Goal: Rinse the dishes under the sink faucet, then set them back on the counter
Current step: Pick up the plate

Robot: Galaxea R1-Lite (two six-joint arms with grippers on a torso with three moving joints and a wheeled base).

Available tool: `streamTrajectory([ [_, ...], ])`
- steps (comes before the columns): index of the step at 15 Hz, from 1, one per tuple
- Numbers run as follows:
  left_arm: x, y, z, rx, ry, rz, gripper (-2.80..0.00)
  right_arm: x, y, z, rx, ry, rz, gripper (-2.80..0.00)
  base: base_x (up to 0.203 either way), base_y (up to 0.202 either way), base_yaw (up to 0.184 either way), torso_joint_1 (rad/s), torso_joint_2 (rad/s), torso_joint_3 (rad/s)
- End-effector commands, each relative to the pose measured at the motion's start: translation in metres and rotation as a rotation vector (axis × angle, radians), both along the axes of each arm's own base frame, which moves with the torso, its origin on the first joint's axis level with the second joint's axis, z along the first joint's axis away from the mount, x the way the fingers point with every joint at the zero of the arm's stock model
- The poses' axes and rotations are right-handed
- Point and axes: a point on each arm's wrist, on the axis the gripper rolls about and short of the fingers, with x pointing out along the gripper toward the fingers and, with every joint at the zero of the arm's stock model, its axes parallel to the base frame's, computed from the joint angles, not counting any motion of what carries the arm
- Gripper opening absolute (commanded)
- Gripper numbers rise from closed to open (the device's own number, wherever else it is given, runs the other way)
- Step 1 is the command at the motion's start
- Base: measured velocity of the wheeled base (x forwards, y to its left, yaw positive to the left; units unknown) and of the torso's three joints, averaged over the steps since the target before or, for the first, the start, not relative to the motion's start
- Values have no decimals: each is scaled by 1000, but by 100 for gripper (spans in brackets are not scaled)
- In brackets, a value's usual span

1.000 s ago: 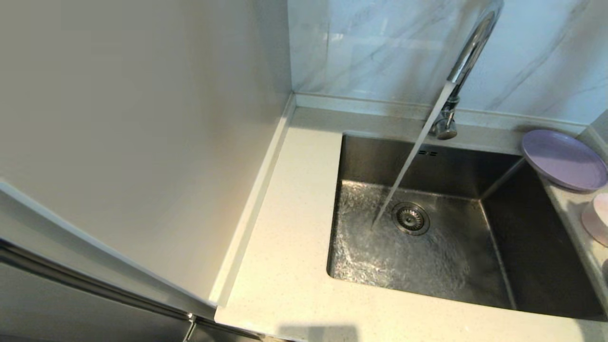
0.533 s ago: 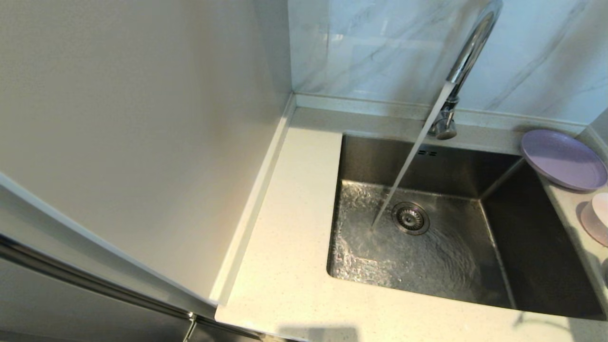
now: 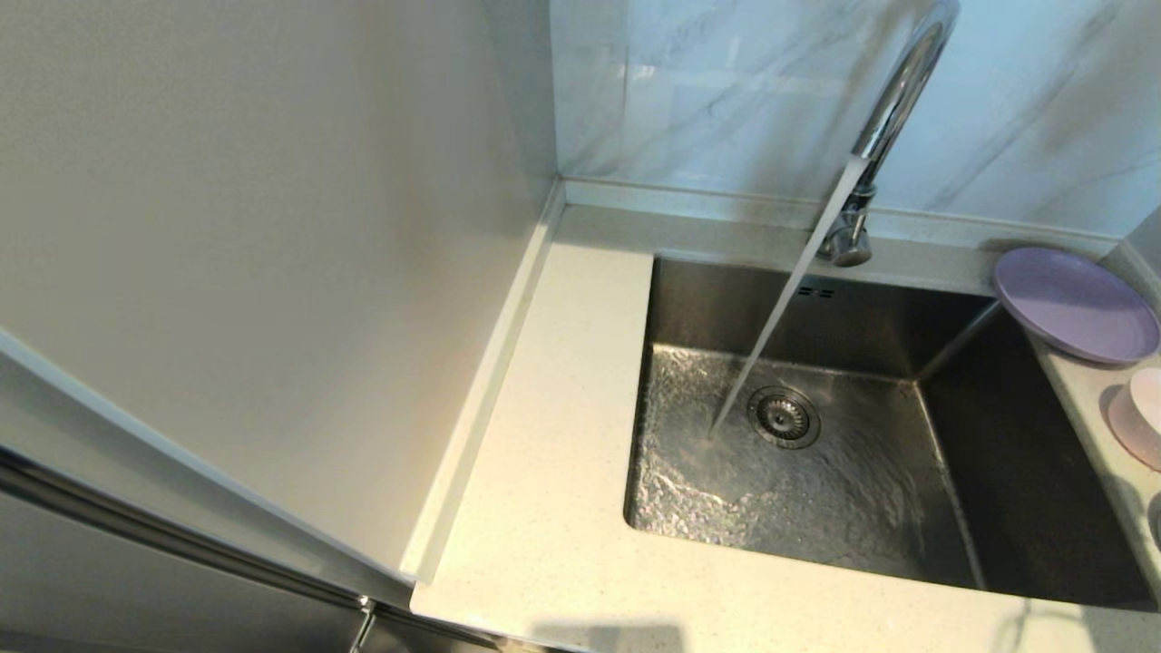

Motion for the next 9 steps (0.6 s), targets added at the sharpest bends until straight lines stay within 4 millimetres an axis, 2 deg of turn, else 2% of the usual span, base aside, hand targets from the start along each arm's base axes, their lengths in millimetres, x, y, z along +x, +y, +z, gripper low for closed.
streamTrajectory([
  [1,0,0,0,0,0,0,-280,22,-6,10,3,3,49,-280,0,0,0,0,0,0],
  [4,0,0,0,0,0,0,-280,44,-13,26,-18,-2,101,-280,0,0,0,0,0,0],
  [9,0,0,0,0,0,-1,-280,65,-18,46,-93,70,165,-280,0,0,0,0,0,0],
])
